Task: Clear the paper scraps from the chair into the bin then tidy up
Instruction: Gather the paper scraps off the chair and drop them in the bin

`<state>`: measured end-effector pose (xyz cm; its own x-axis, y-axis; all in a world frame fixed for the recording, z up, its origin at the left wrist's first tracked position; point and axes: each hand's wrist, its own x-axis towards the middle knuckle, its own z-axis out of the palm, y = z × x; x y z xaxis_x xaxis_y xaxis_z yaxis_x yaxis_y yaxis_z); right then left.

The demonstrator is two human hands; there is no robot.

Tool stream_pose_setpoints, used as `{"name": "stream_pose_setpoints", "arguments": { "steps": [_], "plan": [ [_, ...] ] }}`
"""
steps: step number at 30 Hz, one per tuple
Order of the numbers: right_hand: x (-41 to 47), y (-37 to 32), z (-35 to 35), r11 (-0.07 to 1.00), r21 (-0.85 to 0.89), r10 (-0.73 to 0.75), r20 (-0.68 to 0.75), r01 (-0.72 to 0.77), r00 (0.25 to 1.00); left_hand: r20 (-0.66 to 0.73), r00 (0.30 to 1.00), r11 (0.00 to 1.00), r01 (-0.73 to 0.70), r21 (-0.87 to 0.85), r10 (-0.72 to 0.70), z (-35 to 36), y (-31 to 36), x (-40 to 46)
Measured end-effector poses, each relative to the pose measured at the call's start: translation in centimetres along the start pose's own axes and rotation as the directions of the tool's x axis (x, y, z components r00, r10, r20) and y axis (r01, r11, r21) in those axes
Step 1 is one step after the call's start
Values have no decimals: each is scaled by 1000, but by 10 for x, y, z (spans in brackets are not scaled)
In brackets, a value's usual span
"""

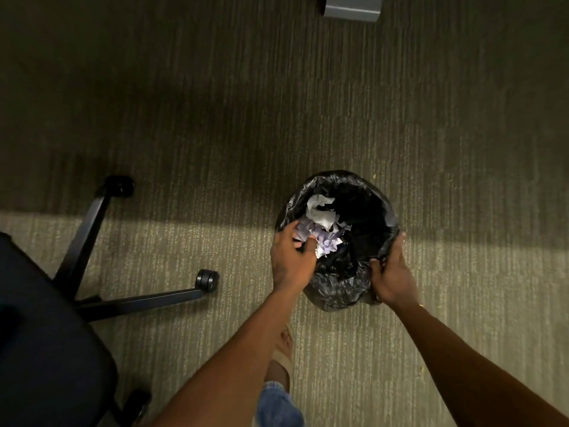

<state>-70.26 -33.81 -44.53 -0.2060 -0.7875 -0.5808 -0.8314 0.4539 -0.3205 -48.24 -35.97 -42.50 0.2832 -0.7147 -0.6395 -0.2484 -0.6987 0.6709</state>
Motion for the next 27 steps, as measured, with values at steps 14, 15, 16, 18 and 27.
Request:
{"name": "stream_pose_setpoints", "arguments": {
  "steps": [14, 15, 16, 18, 27],
  "plan": [
    [-18, -21, -15, 966, 258, 59, -128, -24, 990, -115, 993, 1000, 7, 8, -6, -37, 1, -14],
    [-22, -28, -17, 980, 197, 36, -156, -4, 987, -118, 993, 1000, 2, 8, -1, -43, 2, -16],
    [-27, -38, -18, 990, 138, 15, -180, 10, 984, -121, 993, 1000, -2, 4, 2, -49, 4, -18],
    [-37, -60, -18, 993, 99, -40, -225, 63, 974, -134, 991, 1000, -12, 0, 12, -66, 9, -24],
    [-106, -192, 18, 921, 151, -333, -167, 358, 928, -249, 961, 984, -149, -96, 121, -173, 23, -62]
  ]
}}
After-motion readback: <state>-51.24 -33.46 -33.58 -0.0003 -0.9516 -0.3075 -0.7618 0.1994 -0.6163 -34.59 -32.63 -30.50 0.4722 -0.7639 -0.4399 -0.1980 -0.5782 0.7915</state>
